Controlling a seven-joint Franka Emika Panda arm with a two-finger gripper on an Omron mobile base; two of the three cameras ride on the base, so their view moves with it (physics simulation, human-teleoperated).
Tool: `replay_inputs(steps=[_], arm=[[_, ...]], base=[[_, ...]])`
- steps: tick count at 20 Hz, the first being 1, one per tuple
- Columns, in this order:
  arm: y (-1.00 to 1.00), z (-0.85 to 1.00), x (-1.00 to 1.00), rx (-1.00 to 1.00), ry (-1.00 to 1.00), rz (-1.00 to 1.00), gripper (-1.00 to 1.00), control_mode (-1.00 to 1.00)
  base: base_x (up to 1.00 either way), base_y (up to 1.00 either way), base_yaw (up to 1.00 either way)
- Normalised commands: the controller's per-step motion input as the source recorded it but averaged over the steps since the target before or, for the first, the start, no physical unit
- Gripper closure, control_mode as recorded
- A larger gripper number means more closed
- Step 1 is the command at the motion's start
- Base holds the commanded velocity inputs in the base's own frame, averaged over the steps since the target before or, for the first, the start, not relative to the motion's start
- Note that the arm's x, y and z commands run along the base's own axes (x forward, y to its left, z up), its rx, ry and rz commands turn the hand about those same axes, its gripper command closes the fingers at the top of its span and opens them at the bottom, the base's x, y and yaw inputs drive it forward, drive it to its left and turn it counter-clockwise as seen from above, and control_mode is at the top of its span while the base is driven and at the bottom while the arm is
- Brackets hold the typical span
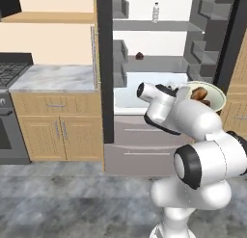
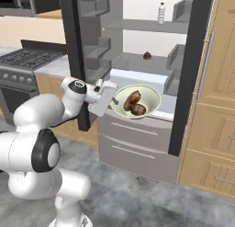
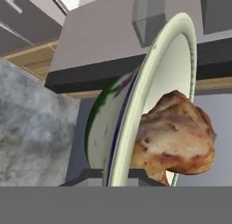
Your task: Pick the chicken drumstick and potato from their plates and place them in the bowl. Then put the bowl in the fridge.
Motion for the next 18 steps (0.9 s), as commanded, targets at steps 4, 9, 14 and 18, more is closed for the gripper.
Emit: replay_inputs(steps=[4, 9, 14, 18], arm=[[0.00, 0.00, 0.00, 0.00, 0.00, 0.00, 1.00, 1.00], [0.00, 0.00, 0.00, 0.00, 0.00, 0.00, 1.00, 1.00], [0.00, 0.00, 0.00, 0.00, 0.00, 0.00, 1.00, 1.00], [0.00, 0.00, 0.00, 0.00, 0.00, 0.00, 1.00, 1.00]], base=[[0.47, -0.43, 0.20], [0.68, -0.42, 0.09], [0.68, -0.43, 0.09], [0.43, -0.49, 0.17]])
